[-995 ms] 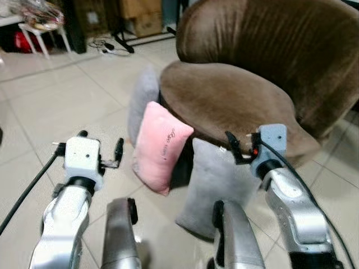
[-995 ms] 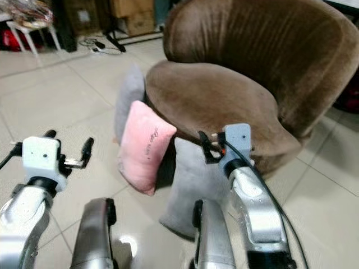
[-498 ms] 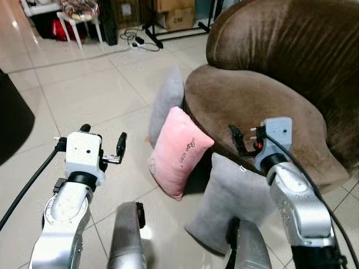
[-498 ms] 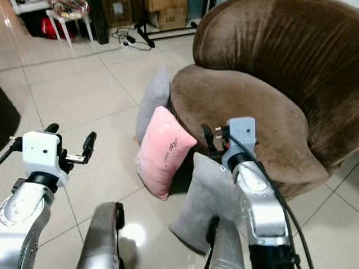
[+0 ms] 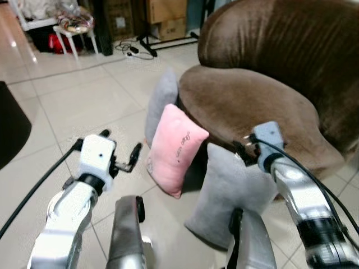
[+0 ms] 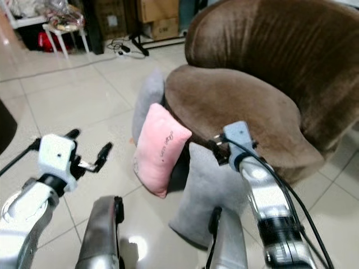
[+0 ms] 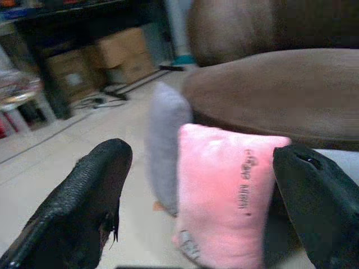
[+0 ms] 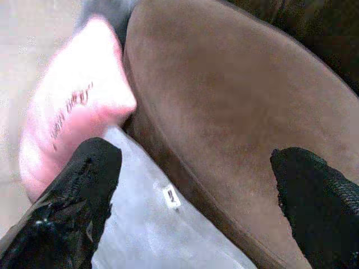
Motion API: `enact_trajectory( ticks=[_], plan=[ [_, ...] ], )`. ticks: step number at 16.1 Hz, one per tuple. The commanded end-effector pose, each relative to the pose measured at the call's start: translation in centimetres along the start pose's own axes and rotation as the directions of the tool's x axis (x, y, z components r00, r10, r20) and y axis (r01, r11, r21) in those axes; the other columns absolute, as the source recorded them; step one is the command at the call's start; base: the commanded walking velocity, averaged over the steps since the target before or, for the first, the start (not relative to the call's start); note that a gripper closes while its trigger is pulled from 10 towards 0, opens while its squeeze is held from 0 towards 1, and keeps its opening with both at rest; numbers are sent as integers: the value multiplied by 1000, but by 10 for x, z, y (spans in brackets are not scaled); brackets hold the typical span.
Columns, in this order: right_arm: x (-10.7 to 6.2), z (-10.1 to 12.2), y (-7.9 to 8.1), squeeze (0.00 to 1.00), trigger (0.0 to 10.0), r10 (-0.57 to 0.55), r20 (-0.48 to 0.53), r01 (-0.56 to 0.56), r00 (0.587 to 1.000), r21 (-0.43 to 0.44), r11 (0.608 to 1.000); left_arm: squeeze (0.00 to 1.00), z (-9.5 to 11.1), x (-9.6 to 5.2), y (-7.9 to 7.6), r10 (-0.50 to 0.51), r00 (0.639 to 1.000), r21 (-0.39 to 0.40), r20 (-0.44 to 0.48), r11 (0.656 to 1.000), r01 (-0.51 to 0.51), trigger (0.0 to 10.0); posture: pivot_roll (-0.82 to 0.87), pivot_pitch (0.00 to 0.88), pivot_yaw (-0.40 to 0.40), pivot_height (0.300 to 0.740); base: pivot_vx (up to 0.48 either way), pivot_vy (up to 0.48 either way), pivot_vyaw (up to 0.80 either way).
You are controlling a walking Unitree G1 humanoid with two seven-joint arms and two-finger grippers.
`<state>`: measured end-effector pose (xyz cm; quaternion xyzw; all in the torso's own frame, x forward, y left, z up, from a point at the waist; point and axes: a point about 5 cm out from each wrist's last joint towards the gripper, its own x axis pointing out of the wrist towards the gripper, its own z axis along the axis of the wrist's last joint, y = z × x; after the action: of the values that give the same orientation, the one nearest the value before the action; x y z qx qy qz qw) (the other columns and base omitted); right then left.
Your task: Move the pillow to the sofa from floor
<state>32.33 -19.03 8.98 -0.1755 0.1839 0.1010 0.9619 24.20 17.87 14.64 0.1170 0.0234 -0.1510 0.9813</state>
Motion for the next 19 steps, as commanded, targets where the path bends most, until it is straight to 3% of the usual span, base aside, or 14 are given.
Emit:
enact_trajectory(
  ticks=[1,2,4,6,9,12,15,19],
  plan=[
    [5,-6,-4,1000,10000,0,-27,-2,1000,-67,998,0,3,3,0,-46,999,-9,3,999,46,10000,21,0,-12,470,0,0,0],
    [12,-15,-8,1000,10000,-6,-78,-3,997,-111,994,0,9,5,2,-78,997,-13,16,997,79,10000,25,12,-9,470,0,0,0],
    [16,-19,-11,1000,10000,-18,-109,6,994,-103,995,0,16,4,5,-98,995,-5,34,995,98,10000,24,54,-4,470,0,0,0],
    [22,-25,-13,0,10000,-12,-151,-7,988,-124,992,0,24,4,5,-139,989,7,45,990,139,10000,32,101,-7,470,0,0,0],
    [25,-34,-11,0,10000,28,-226,-80,974,-223,972,0,32,-13,2,-211,977,18,31,977,210,10000,47,152,-21,470,0,0,0],
    [28,-34,-6,0,10000,52,-239,-120,970,-279,953,0,40,-24,-2,-238,971,18,27,971,238,10000,71,200,-37,470,0,0,0],
    [32,-28,-2,0,10000,29,-216,-100,976,-328,939,0,43,-38,-3,-246,969,23,-2,969,246,10000,94,214,-45,470,0,0,0],
    [40,-13,18,0,10000,7,-134,-60,991,-394,917,0,45,-55,-3,-238,970,22,-39,971,239,10000,119,222,-52,470,0,0,0]
  ],
)
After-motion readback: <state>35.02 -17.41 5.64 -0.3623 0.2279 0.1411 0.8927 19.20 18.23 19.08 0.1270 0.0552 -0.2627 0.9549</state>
